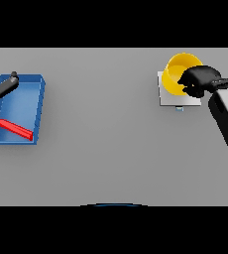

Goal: Pick up the red beaker and tilt it to pour out 1 green nut into yellow bowl. Pick up the yellow bowl and place it on the metallic measuring scale.

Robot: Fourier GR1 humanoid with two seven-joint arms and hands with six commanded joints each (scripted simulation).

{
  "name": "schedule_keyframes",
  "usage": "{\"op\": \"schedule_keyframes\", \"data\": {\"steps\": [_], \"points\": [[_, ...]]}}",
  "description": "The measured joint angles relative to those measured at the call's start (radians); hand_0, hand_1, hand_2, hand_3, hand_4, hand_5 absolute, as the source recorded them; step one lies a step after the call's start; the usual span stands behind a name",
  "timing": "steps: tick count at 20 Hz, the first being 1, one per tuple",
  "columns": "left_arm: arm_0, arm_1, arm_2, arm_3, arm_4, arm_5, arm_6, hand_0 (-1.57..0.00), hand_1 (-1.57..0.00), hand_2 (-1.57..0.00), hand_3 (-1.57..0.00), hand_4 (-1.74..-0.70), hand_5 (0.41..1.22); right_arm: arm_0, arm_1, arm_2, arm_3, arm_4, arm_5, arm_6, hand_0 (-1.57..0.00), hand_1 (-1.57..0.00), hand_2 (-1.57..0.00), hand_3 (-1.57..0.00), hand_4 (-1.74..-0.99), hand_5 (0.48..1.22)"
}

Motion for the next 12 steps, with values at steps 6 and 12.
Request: {"op": "schedule_keyframes", "data": {"steps": [6, 12], "points": [[0.006, 0.008, -0.001, -0.004, 0.001, -0.007, -0.002, 0.0, 0.0, 0.0, 0.0, -0.81, 0.744, -0.027, 0.014, -0.012, 0.049, -0.03, 0.04, 0.018, -0.98, -0.87, -0.95, -0.76, -1.504, 0.983], [-0.01, -0.021, -0.003, 0.047, -0.005, -0.014, -0.032, 0.0, 0.0, 0.0, 0.0, -0.81, 0.739, -0.04, 0.016, -0.008, 0.086, -0.029, 0.064, -0.022, -0.25, -0.23, -0.39, -0.54, -1.385, 0.78]]}}
